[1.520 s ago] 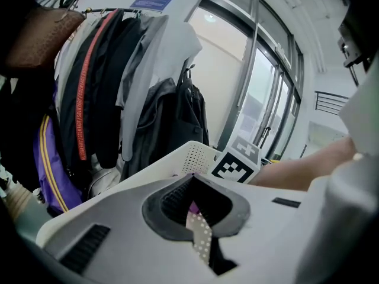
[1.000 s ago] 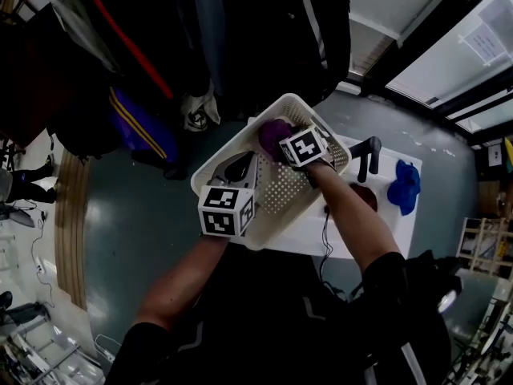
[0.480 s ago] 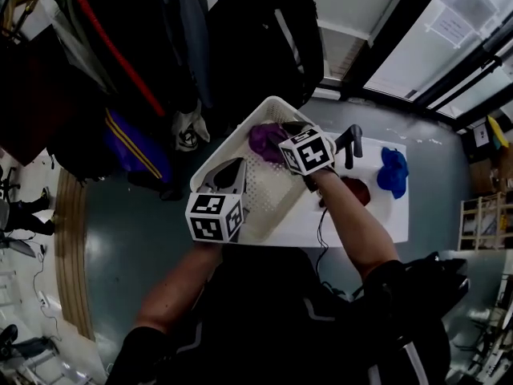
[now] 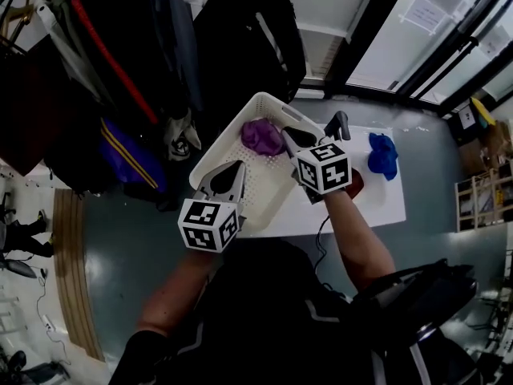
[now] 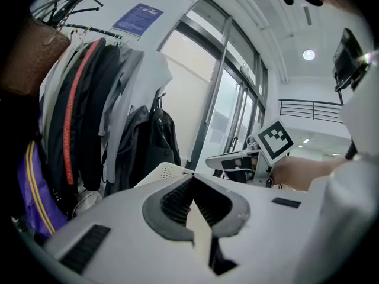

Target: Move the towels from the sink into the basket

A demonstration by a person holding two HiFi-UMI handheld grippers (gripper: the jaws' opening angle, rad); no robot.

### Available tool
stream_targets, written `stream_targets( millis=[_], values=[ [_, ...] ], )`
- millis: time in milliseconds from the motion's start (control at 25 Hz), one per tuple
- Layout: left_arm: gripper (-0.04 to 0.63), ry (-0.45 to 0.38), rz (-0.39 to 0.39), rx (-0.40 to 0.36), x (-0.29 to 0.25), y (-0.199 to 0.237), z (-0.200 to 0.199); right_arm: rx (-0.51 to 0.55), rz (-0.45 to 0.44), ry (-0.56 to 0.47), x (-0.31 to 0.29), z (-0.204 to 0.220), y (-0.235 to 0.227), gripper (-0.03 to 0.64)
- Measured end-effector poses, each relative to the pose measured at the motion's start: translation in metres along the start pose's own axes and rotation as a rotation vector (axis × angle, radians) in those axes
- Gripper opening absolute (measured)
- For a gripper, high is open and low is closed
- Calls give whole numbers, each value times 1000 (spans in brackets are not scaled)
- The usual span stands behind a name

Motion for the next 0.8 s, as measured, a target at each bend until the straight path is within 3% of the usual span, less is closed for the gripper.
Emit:
stream_targets(
  millis=[440, 800],
  values=[
    [3, -47, 76, -68, 31, -11, -14, -53, 58, -185, 82, 9, 24, 17],
    [3, -95, 86, -101, 39, -26, -23, -50, 97, -261, 126, 16, 30, 17]
  ],
)
Point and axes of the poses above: the fingertips, and each gripper's own axes: x backward along the fingers, y to its left, z out of its underside, the point moved 8 cm from there along x, backward along the fingers, and after that the axes turned 15 degrees about -x, right-handed, at the moved point
